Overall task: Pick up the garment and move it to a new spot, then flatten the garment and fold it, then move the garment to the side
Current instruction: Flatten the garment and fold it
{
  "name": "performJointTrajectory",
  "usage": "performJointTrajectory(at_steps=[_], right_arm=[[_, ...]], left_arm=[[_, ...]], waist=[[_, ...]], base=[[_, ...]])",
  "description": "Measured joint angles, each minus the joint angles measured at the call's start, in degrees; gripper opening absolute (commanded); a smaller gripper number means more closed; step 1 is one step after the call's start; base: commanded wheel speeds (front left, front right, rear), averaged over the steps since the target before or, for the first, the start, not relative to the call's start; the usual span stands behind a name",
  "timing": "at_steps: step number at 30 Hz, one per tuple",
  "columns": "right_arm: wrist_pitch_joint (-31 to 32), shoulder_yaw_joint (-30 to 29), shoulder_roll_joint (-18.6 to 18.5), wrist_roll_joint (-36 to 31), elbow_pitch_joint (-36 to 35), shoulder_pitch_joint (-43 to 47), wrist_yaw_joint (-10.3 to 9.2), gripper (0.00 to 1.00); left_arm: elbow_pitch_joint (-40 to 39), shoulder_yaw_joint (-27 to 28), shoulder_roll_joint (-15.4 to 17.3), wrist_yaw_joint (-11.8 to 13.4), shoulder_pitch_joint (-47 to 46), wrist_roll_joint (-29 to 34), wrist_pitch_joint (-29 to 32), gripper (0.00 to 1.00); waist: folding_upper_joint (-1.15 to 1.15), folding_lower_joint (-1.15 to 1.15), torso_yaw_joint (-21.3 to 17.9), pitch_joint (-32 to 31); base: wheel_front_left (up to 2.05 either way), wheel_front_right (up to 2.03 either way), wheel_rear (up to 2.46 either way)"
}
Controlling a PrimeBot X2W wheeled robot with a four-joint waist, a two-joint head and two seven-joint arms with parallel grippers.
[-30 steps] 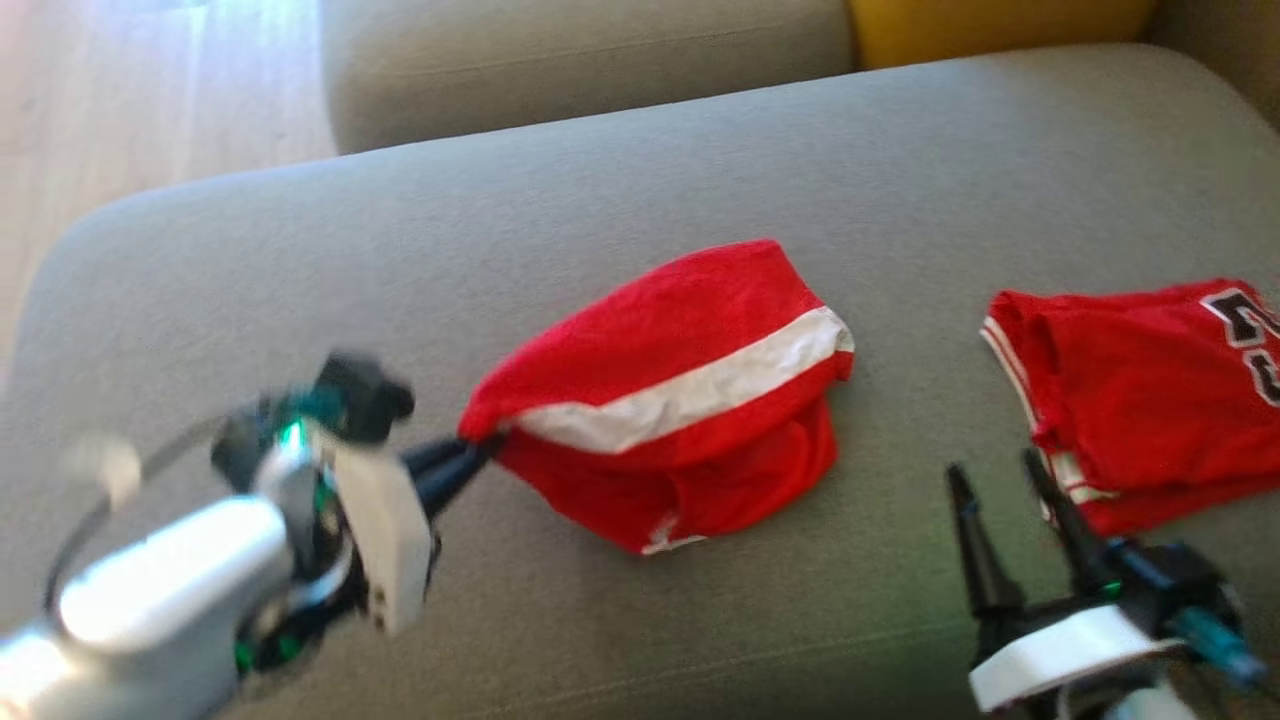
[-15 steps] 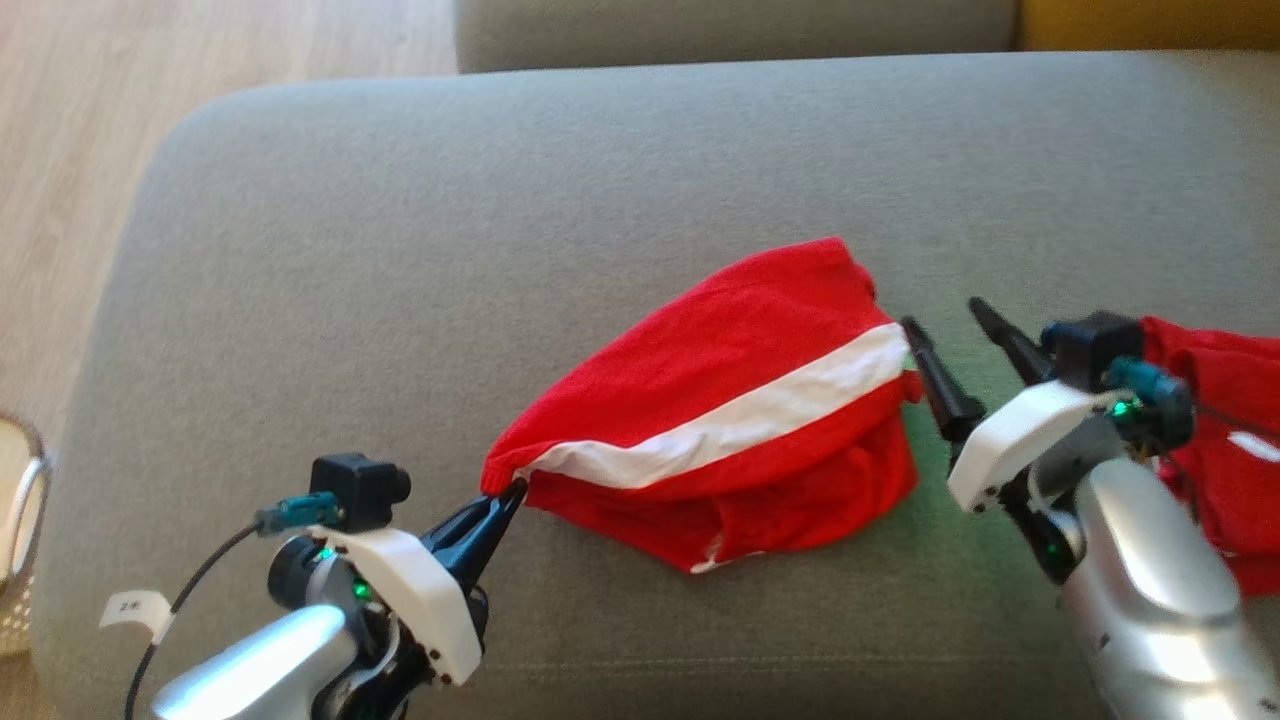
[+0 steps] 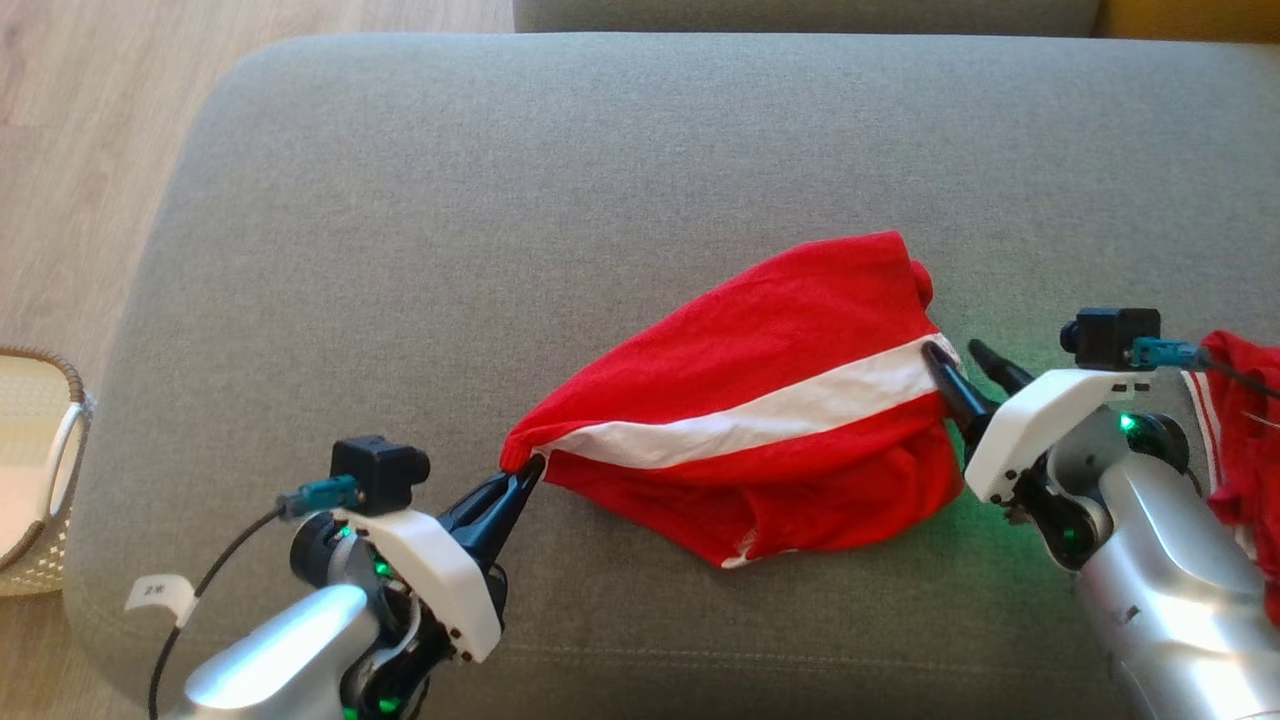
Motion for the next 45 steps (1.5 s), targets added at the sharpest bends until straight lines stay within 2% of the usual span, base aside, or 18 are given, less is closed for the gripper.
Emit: performJointTrajectory(at_steps=[1, 2, 3, 4, 5, 13, 14, 15, 24, 27, 28, 31, 32, 37, 45], right_arm=[[0.54, 0.53, -0.20, 0.99, -0.18, 0.03, 0.00, 0.45], [0.82, 1.02, -0.43, 1.67, -0.31, 0.03, 0.00, 0.36], [1.35, 1.36, -0.69, 2.11, -0.38, 0.03, 0.00, 0.22], [1.81, 1.43, -0.97, 2.35, -0.25, 0.03, 0.00, 0.02], [2.23, 1.58, -1.30, 2.79, -0.09, 0.03, 0.00, 0.00], [2.18, 2.92, -3.23, 6.15, -1.34, 0.09, 0.00, 0.00], [2.88, 3.02, -3.48, 7.22, -1.59, 0.18, 0.00, 0.40], [3.54, 3.11, -3.69, 8.00, -1.76, 0.29, 0.00, 1.00], [11.03, 4.91, -4.52, 17.97, -4.43, 1.32, 0.00, 1.00], [11.89, 6.00, -5.30, 19.34, -5.10, 1.35, 0.00, 1.00], [12.06, 6.14, -5.49, 19.85, -5.11, 1.35, 0.00, 0.92], [12.55, 6.81, -5.64, 21.30, -5.15, 1.36, 0.00, 0.11], [12.69, 7.24, -5.64, 21.48, -5.24, 1.36, 0.00, 0.00], [12.30, 8.75, -6.24, 23.59, -7.44, 1.50, 0.00, 0.00], [10.14, 10.38, -9.55, 26.07, -12.06, 2.46, 0.00, 0.00]], left_arm=[[0.14, 0.24, -0.18, -0.04, 0.09, 0.24, 0.00, 0.00], [0.34, 0.52, -0.32, -0.10, 0.20, 0.64, 0.00, 0.00], [0.58, 0.87, -0.41, -0.35, 0.40, 0.99, 0.00, 0.00], [0.85, 1.15, -0.47, -0.56, 0.67, 1.29, 0.00, 0.00], [1.03, 1.42, -0.55, -0.60, 0.93, 1.48, 0.00, 0.00], [1.75, 4.38, -1.07, -1.58, 1.35, 4.50, -0.01, 0.00], [1.75, 4.70, -1.09, -1.60, 1.55, 4.77, -0.01, 0.00], [1.75, 4.92, -1.11, -1.62, 1.84, 5.03, -0.04, 0.00], [3.11, 4.82, -1.55, -2.15, 3.01, 6.14, -0.04, 0.00], [3.57, 4.60, -1.83, -2.56, 2.98, 6.43, -0.04, 0.00], [3.68, 4.56, -1.88, -2.56, 2.95, 6.43, -0.04, 0.00], [4.04, 4.53, -2.01, -2.58, 2.83, 6.43, -0.04, 0.00], [4.16, 4.53, -2.07, -2.60, 2.83, 6.43, -0.04, 0.00], [4.32, 5.05, -2.16, -2.63, 2.82, 6.48, -0.04, 0.00], [3.08, 7.97, -2.36, -3.05, 3.00, 8.66, -0.04, 0.00]], waist=[[0.00, 0.00, -0.02, -0.02], [0.00, 0.00, -0.05, -0.03], [0.00, 0.00, -0.10, -0.06], [0.00, 0.00, -0.14, -0.10], [0.00, 0.00, -0.18, -0.12], [0.00, 0.00, -0.85, -1.24], [0.00, 0.00, -0.99, -1.39], [0.00, 0.00, -1.10, -1.53], [0.00, 0.00, -0.73, -1.39], [0.00, 0.00, -0.39, -1.09], [0.00, 0.00, -0.29, -1.00], [0.00, 0.00, -0.08, -0.85], [0.00, 0.00, -0.05, -0.85], [0.00, 0.00, -0.25, -1.23], [0.00, 0.00, -1.61, -3.04]], base=[[0.00, 0.00, 0.00], [0.00, 0.00, 0.00], [0.00, 0.00, 0.00], [0.00, 0.00, 0.00], [0.00, 0.00, 0.00], [0.00, 0.00, 0.00], [0.00, 0.00, 0.00], [0.00, 0.00, 0.00], [0.00, 0.00, 0.00], [0.00, 0.00, 0.00], [0.00, 0.00, 0.00], [0.00, 0.00, 0.00], [0.00, 0.00, 0.00], [0.00, 0.00, 0.00], [0.00, 0.00, 0.00]])
